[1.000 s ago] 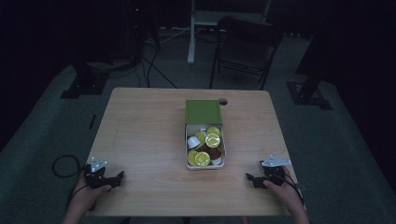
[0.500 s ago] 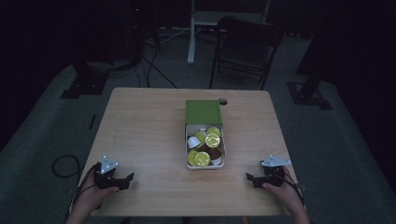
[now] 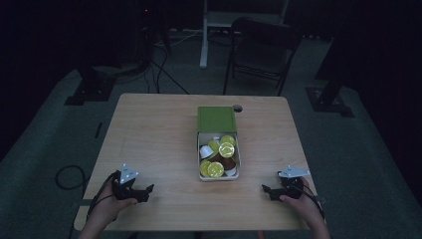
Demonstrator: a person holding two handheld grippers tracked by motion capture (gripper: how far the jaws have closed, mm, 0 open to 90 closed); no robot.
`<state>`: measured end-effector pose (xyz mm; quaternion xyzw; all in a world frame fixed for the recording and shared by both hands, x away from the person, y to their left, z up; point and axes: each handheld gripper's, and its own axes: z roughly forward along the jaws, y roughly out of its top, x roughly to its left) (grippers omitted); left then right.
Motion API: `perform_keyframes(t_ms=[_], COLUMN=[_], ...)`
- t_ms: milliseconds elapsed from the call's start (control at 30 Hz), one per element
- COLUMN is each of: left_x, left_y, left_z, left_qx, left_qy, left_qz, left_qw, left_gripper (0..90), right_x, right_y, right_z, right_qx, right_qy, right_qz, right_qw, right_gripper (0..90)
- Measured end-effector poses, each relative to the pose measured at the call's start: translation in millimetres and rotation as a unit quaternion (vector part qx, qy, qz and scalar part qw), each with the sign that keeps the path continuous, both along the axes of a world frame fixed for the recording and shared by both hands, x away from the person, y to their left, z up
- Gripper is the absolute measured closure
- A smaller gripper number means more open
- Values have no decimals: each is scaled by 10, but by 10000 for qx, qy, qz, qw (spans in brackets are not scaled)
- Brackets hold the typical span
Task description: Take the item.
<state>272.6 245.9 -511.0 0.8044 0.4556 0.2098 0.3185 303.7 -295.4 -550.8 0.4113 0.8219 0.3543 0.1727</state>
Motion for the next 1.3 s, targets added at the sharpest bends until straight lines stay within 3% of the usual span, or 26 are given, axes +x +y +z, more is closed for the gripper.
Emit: perform_keyframes(t_ms=[200, 433, 600, 867, 1033, 1300], left_x=[-5, -13, -52, -110, -153, -227], left_y=[-183, -433, -617, -906, -1110, -1371], left_z=[54, 230, 363, 463, 449, 423], left_qx=[-113, -259, -148, -226, -58, -315], left_qy=[-35, -189, -400, -513, -543, -423], left_qz=[-243, -575, -789, -1205, -1468, -1919], left_qw=[9996, 9978, 9960, 9911, 9877, 9800], left_gripper=[104, 104, 104, 104, 104, 104], right_x=[0, 1, 0, 0, 0, 1], right_y=[0, 0, 0, 0, 0, 0], right_z=[0, -1, 0, 0, 0, 0], right_qx=[-1, -2, 0, -5, -4, -5], right_qy=[-6, -9, -7, -5, -5, -8], right_qz=[2, 6, 2, 5, 4, 6], right_qw=[10000, 10000, 10000, 10000, 10000, 10000], right_gripper=[120, 120, 120, 120, 120, 120])
